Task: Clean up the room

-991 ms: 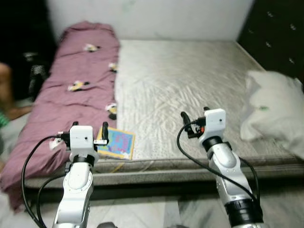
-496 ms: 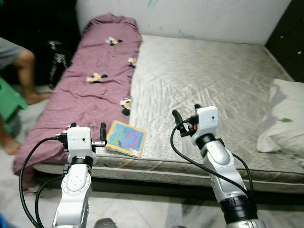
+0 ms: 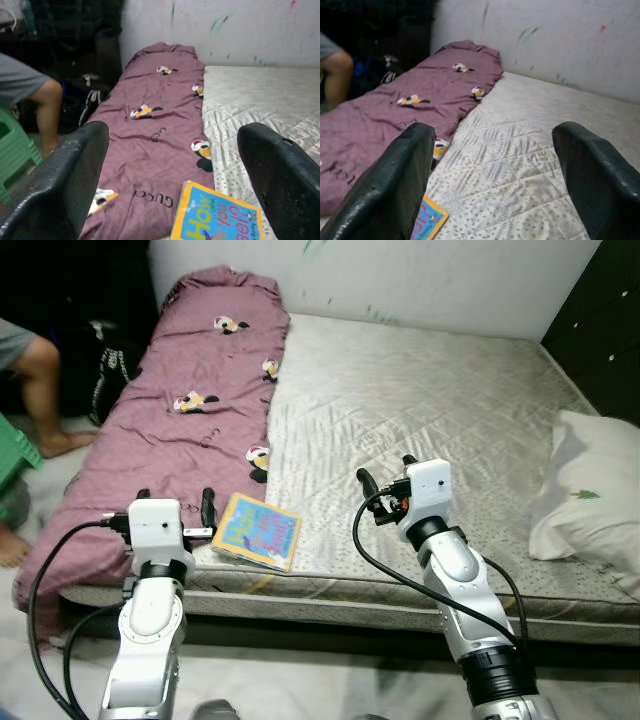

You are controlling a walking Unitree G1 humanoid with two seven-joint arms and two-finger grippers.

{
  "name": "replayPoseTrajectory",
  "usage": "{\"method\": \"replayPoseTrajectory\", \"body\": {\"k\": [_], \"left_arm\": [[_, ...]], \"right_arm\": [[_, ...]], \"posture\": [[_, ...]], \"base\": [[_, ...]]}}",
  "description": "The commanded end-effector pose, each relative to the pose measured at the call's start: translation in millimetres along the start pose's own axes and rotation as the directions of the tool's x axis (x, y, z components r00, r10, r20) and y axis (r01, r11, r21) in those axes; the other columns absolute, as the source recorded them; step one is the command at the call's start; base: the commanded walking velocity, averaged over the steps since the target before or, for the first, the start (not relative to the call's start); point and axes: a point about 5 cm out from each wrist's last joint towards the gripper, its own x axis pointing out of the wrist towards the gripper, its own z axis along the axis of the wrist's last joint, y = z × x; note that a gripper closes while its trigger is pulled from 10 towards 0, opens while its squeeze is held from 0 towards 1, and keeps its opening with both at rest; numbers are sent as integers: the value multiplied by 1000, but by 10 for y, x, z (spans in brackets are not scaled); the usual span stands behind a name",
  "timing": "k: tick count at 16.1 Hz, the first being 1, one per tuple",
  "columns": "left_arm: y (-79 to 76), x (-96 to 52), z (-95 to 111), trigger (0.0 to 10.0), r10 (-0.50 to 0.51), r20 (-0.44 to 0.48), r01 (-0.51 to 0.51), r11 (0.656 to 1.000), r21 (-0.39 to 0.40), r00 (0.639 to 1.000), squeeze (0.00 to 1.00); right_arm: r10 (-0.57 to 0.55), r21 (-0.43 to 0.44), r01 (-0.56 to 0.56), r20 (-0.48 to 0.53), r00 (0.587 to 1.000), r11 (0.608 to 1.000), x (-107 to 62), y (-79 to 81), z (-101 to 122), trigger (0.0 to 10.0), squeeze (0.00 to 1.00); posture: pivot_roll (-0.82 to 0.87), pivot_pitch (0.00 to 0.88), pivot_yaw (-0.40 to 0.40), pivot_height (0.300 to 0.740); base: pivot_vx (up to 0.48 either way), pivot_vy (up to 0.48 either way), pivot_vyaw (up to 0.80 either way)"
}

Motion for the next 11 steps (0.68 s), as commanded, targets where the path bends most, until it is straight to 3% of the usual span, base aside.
{"method": "replayPoseTrajectory", "body": {"k": [1,5,11], "left_arm": [[-70,24,-1,10000,-55,-12,55,998,2,998,0],[-178,126,17,10000,-151,-11,151,989,7,988,0],[-215,28,20,10000,-155,3,155,987,-50,988,0]], "right_arm": [[-48,0,48,18,999,999,-37,-57,16,10000,0],[-108,15,108,13,994,994,-153,-61,-61,10000,0],[-59,6,59,3,998,998,-105,-11,-80,10000,0]], "posture": [[-52,0,-22,740],[-87,0,38,740],[-46,0,-24,740]], "base": [[0,0,0],[0,0,0],[45,0,141]]}}
